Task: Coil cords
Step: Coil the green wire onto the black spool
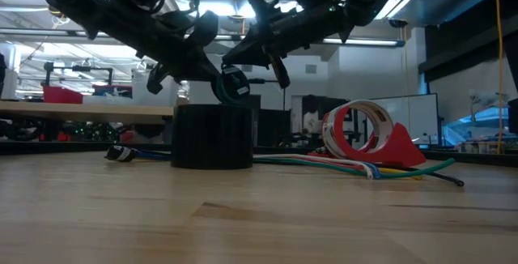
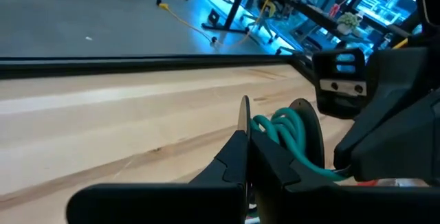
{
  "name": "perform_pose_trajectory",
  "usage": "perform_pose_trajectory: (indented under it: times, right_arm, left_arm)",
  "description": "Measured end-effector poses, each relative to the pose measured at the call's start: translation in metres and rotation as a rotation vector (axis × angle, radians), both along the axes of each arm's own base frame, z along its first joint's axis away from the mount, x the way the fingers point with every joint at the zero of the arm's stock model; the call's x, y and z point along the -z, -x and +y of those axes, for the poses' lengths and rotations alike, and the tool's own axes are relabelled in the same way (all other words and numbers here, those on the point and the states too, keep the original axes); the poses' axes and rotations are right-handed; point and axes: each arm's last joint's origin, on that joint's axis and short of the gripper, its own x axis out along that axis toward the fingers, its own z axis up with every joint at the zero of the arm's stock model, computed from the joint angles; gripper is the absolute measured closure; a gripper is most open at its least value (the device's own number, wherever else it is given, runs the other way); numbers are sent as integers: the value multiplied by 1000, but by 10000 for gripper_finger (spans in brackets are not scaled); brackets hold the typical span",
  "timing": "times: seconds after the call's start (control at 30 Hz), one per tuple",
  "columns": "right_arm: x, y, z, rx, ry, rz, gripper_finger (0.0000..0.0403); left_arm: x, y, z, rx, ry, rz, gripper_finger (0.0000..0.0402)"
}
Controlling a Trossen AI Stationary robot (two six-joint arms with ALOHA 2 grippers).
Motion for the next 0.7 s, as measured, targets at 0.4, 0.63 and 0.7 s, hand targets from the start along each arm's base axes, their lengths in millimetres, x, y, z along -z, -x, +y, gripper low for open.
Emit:
perform_pose_trajectory:
  times: [0.4, 0.63, 0.7]
  right_arm:
    - [0, -2, 12, 6, 1, 4, 400]
    - [12, -6, 18, -4, -2, 35, 400]
    - [17, -7, 19, -7, -5, 54, 400]
  left_arm:
    - [-3, -1, 7, -26, -4, -34, 401]
    - [-4, 0, 8, -43, -10, -47, 401]
    - [-4, 0, 8, -42, -14, -41, 401]
